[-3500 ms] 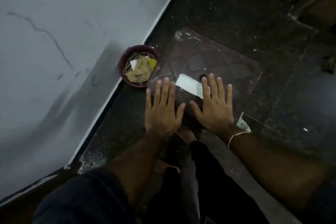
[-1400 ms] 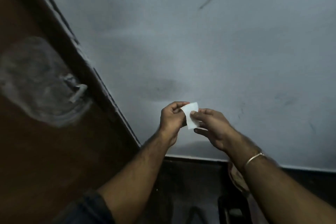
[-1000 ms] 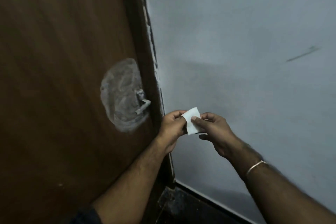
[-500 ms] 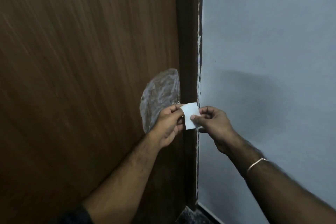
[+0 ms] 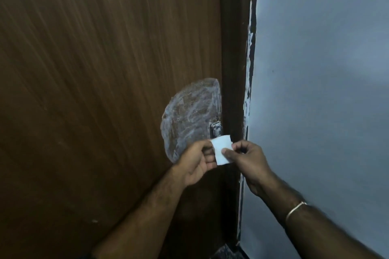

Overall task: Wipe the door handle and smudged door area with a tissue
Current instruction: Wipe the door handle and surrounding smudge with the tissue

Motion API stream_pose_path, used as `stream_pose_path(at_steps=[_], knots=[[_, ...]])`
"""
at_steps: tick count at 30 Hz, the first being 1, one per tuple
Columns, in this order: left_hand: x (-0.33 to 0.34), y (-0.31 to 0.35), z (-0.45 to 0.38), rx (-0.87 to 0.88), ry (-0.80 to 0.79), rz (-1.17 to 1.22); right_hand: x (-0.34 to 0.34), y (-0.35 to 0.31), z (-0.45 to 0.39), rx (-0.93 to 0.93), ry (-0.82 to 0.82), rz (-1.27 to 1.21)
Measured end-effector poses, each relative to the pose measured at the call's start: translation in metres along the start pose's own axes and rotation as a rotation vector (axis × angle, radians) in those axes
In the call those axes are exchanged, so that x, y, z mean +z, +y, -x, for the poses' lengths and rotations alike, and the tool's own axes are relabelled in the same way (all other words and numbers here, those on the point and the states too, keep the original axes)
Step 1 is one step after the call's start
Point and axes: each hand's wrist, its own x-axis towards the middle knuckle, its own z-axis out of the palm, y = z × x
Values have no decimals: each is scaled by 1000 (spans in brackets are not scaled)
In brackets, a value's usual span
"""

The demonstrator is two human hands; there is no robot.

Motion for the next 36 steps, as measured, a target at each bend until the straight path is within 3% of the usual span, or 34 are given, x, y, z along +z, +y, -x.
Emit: stream_pose_path(at_steps=[3, 9, 12, 15, 28, 32, 34, 36], knots=[[1, -15, -7, -21, 25, 64, -3, 13, -13, 51, -8, 23], [-5, -40, -37, 98, 265, -172, 3, 29, -36, 225, -85, -155], [-15, -51, -42, 92, 326, -257, 6, 46, -43, 401, -183, -190], [-36, -63, -43, 86, 366, -343, 14, 64, -46, 489, -149, -211], [-71, -65, -64, 163, 370, -405, 52, 63, -49, 440, -6, -333], [-68, -61, -68, 195, 430, -456, 51, 60, -56, 235, 196, -169], [-67, -58, -72, 215, 463, -493, 49, 57, -64, -20, 309, 130], [-64, -54, -75, 220, 466, -546, 49, 51, -70, -398, 330, 382]])
